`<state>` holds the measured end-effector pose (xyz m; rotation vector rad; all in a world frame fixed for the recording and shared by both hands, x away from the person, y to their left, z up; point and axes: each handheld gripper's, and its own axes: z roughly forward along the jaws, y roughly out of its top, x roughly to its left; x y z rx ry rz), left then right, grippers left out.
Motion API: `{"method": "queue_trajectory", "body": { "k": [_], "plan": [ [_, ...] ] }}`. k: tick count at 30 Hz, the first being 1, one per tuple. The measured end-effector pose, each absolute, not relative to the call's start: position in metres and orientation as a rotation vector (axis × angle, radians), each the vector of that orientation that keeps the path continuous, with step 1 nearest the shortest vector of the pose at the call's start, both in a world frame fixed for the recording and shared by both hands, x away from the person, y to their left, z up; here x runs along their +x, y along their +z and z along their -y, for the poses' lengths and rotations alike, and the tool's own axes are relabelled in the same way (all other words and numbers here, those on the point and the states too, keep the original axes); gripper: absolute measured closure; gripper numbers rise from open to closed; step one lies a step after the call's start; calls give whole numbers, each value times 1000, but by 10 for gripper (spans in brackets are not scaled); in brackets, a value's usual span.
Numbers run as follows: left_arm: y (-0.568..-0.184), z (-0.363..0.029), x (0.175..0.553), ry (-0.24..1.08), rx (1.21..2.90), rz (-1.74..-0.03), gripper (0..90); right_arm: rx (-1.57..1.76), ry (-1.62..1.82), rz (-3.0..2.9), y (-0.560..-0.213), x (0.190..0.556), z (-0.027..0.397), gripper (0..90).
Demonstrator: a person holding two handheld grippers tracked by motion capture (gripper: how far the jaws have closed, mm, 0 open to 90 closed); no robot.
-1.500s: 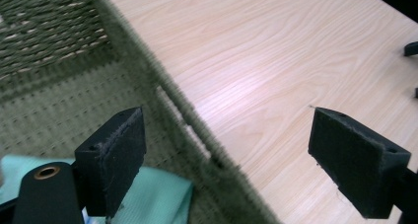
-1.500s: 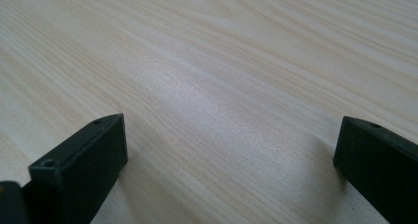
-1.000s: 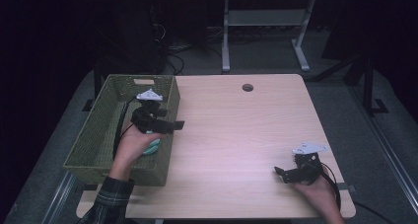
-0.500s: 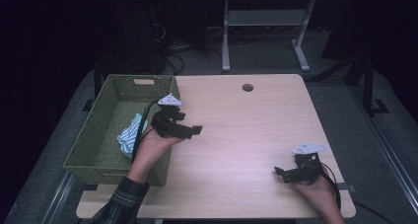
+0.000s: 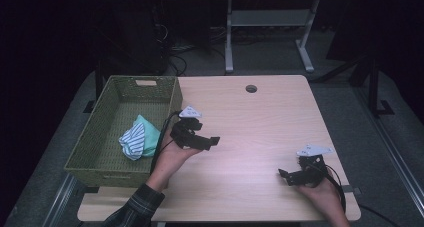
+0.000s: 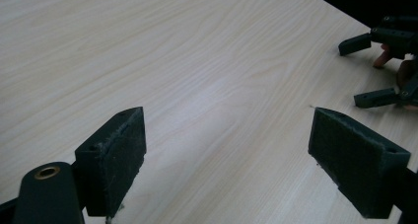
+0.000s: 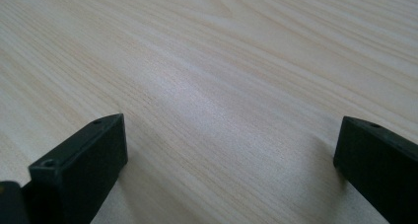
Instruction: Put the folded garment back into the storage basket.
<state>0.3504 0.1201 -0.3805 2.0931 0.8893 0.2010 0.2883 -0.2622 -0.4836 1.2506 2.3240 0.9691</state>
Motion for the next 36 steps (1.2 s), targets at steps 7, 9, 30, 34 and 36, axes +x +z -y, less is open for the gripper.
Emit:
{"method": "queue_trajectory", "body": {
  "k": [7, 9, 30, 34, 36],
  "plan": [
    [-398, -109, 346, 230, 2111, -872, 140, 1251, 969, -2324, -484, 288, 262, 0],
    [-403, -105, 344, 246, 2115, -876, 140, 1251, 969, -2324, -484, 288, 262, 0],
    [-459, -85, 336, 330, 2277, -855, 139, 1251, 969, -2324, -484, 288, 262, 0],
    [-467, -82, 335, 340, 2313, -855, 134, 1251, 969, -2324, -484, 288, 262, 0],
    [-470, -81, 335, 342, 2318, -850, 126, 1250, 969, -2324, -484, 288, 262, 0]
  ]
}}
